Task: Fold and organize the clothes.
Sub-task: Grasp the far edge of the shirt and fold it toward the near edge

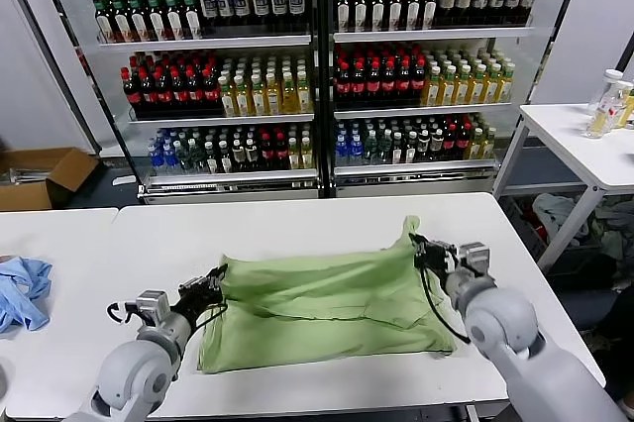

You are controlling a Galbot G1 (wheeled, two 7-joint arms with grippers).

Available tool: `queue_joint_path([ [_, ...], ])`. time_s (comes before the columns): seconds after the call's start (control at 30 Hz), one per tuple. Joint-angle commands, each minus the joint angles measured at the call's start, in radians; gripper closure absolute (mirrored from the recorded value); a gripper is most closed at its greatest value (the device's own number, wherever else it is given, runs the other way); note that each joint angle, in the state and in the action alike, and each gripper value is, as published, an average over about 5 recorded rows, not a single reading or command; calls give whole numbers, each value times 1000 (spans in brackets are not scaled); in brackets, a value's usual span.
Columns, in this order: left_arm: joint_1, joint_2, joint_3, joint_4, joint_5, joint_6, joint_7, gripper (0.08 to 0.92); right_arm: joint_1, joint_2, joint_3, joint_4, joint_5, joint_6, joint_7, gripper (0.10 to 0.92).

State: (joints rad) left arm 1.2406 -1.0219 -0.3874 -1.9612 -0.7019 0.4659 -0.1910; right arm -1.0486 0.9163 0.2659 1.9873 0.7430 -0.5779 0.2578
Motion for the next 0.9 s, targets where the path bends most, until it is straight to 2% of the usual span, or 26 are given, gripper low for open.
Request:
queue_joint_path([
  [0.03, 123, 0, -18, -65, 45, 54, 4, 914, -257, -24, 104, 132, -21, 0, 4, 919],
  [0.27, 134, -15, -2, -44, 186, 46, 24, 914, -263, 9, 76, 101, -62, -1, 10, 919],
  [0.43, 153, -53, 19, -59, 320, -5, 28, 875, -256, 22, 54, 107, -186, 0, -46, 906],
  [0.53, 181, -93, 23, -91, 375, -43, -3, 795, -268, 26, 54, 129, -228, 2, -46, 844],
  [0.7, 257, -179, 17, -134, 466, -81, -90, 657, -317, 24, 82, 169, -253, 13, -41, 698],
  [0.9, 301, -263, 20, -133, 520, -68, -137, 484, -357, 41, 108, 189, -273, 21, -40, 524],
])
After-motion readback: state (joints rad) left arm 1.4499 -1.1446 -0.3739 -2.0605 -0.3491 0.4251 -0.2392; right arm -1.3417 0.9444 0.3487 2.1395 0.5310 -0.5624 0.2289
